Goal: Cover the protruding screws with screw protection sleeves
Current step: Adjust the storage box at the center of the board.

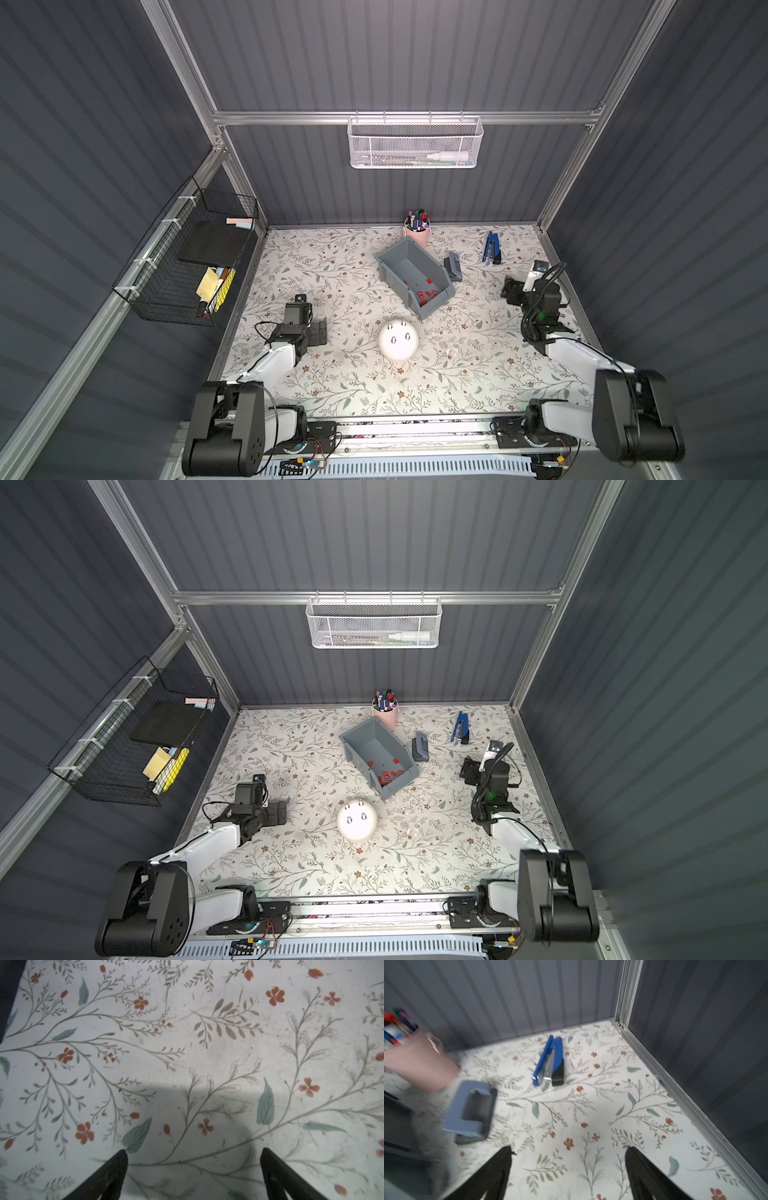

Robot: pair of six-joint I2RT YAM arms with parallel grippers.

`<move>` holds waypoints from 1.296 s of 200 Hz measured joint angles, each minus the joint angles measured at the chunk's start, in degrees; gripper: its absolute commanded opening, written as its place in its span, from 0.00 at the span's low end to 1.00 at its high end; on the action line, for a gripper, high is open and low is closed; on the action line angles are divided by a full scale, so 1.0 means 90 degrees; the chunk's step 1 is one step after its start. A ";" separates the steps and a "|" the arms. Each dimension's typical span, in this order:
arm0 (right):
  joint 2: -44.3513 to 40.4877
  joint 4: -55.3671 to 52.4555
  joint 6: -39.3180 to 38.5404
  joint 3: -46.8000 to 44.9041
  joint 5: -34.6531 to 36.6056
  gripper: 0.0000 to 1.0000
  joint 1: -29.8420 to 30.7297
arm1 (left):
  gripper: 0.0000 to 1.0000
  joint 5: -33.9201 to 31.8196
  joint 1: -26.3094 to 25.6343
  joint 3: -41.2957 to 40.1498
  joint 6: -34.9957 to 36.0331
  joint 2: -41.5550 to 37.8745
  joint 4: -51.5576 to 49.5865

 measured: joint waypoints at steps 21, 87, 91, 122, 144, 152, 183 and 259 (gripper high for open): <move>-0.0556 -0.0678 0.0253 0.0865 -0.0308 0.67 0.0311 | 0.88 0.0080 -0.0075 0.1020 -0.0311 -0.0177 -0.1443; 0.1052 -0.3485 0.0121 0.3424 -0.0923 0.32 0.2773 | 0.55 0.1588 -0.1355 0.3128 -0.1127 0.1178 -0.3742; 0.1219 -0.3655 0.0121 0.3572 -0.0916 0.33 0.2841 | 0.52 0.1693 -0.1367 0.3181 -0.1197 0.1302 -0.3781; 0.1943 -0.4364 0.0396 0.4022 -0.0614 0.38 0.2958 | 0.39 0.2319 -0.1464 0.3786 -0.1545 0.2205 -0.4014; 0.2283 -0.4668 0.0563 0.4301 -0.0510 0.43 0.2936 | 0.40 0.2596 -0.1540 0.4333 -0.1685 0.2640 -0.4070; 0.2419 -0.4767 0.0595 0.4476 -0.0515 0.44 0.2924 | 0.40 0.2676 -0.1566 0.4517 -0.1736 0.2771 -0.4073; 0.3094 -0.5032 0.0797 0.5343 -0.0750 0.39 0.2824 | 0.42 0.3014 -0.1625 0.5226 -0.1940 0.3344 -0.4053; 0.4223 -0.5425 0.1120 0.6054 -0.2023 0.39 0.2387 | 0.48 0.3087 -0.1936 0.7084 -0.2030 0.4867 -0.4126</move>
